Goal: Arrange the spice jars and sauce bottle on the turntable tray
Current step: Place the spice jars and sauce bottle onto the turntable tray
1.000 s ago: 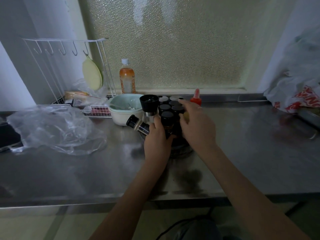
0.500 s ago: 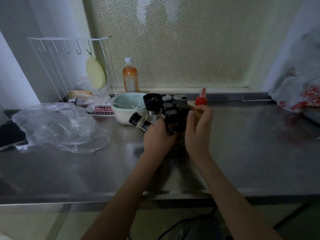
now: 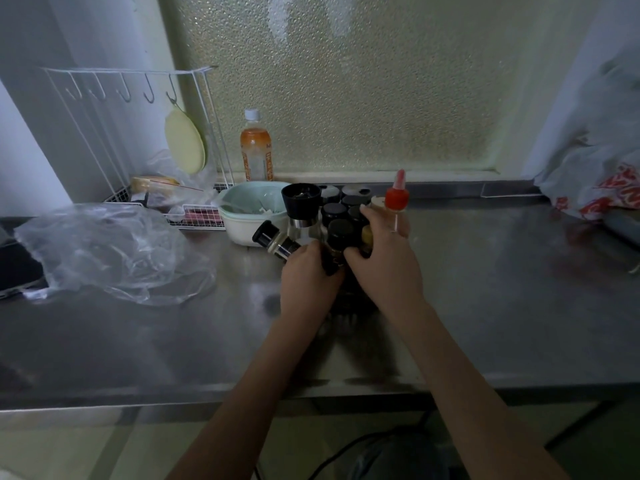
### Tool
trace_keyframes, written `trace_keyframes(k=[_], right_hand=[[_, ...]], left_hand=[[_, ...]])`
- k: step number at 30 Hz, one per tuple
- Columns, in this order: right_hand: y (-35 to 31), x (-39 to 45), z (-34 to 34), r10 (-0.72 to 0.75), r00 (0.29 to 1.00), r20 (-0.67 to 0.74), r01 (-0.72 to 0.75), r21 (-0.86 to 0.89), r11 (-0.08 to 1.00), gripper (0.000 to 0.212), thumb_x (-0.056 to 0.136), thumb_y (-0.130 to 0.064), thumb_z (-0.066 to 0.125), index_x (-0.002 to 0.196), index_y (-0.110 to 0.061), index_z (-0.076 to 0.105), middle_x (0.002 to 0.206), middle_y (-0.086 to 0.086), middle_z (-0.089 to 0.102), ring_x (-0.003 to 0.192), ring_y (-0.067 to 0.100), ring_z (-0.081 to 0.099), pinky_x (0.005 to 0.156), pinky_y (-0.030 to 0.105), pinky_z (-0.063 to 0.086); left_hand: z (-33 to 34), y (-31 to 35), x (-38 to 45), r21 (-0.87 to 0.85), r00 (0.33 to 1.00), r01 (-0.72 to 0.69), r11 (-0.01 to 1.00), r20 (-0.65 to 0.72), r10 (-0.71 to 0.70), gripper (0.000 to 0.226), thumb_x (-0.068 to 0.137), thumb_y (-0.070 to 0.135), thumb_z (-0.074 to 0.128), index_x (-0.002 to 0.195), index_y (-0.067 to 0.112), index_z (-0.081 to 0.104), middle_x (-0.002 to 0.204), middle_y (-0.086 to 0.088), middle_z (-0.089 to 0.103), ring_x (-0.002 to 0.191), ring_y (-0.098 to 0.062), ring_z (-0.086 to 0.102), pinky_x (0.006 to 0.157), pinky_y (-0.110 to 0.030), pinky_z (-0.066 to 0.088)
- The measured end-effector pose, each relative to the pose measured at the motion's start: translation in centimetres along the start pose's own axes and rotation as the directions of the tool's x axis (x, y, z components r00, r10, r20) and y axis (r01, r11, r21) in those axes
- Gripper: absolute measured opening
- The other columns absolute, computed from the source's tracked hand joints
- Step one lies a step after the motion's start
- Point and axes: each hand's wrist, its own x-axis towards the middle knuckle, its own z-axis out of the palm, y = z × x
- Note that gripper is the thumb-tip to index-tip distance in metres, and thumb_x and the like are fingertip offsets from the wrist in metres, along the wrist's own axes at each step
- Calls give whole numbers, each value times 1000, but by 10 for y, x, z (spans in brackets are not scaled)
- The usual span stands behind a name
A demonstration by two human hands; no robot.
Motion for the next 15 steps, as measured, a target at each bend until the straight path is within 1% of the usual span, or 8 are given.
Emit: trace_keyframes(k=[2, 4, 6, 8, 10, 12, 13, 15], right_hand=[[-3, 3, -3, 5, 1000, 23, -4, -39, 999, 62, 84, -28, 59, 141, -27, 35, 122, 6, 60, 107, 22, 59, 86, 34, 49], [-4, 5, -6, 4, 999, 37, -1, -68, 998, 58, 85, -27, 57, 139, -25, 38, 120, 7, 61, 107, 24, 58, 81, 31, 45], [-3, 5, -7, -12, 999, 48, 16, -78, 997, 57, 85, -27, 56, 139, -24, 38, 119, 8, 61, 107, 25, 59, 83, 33, 46], [-3, 4, -8, -15, 998, 66, 21, -85, 996, 60, 86, -28, 56, 141, -26, 35, 122, 8, 61, 108, 25, 58, 87, 37, 48], [-1, 3, -8, -16, 998, 55, 20, -77, 997, 64, 86, -29, 57, 144, -26, 31, 126, 8, 58, 109, 26, 58, 91, 40, 49], [3, -3, -6, -33, 999, -12, 32, -23, 999, 71, 84, -27, 61, 145, -28, 24, 127, 6, 54, 103, 26, 60, 87, 41, 52], [6, -8, -4, -43, 998, -49, 44, 23, 999, 74, 84, -26, 63, 145, -30, 21, 126, 5, 54, 95, 21, 61, 80, 36, 54], [11, -19, 0, -33, 995, -99, 45, 115, 992, 80, 83, -23, 68, 144, -29, 18, 124, 2, 56, 86, 8, 58, 69, 15, 48]], left_hand=[[3, 0, 2, 12, 1000, -5, 1000, 27, 5, 25, 79, 27, 67, 84, 6, 55, 82, -10, 62, 75, -26, 57, 56, -29, 33], [4, 1, 2, -25, 999, -20, 999, 39, 21, 32, 79, 27, 68, 97, 6, 53, 92, -12, 64, 83, -28, 59, 60, -30, 40], [2, 4, -1, -104, 998, -59, 993, 25, 62, 42, 77, 23, 71, 108, 6, 49, 104, -11, 59, 94, -25, 54, 68, -28, 39], [-6, 7, -6, -197, 999, -44, 979, 2, 45, 44, 75, 21, 69, 109, 6, 47, 106, -6, 48, 98, -18, 44, 75, -25, 34], [-13, 2, -11, -268, 995, 19, 963, -94, -46, 38, 71, 27, 61, 99, 7, 45, 99, -3, 43, 92, -16, 40, 75, -27, 33], [-17, -7, -13, -282, 956, 109, 953, -233, -178, 36, 68, 32, 55, 92, 9, 41, 95, -8, 44, 90, -23, 42, 77, -34, 36], [-18, -13, -12, -259, 927, 173, 950, -284, -246, 39, 71, 34, 57, 94, 7, 42, 96, -12, 45, 94, -29, 45, 81, -39, 38], [-20, -21, -6, -195, 865, 348, 917, -310, -394, 53, 75, 34, 69, 106, -3, 46, 107, -23, 49, 105, -37, 47, 90, -44, 36]])
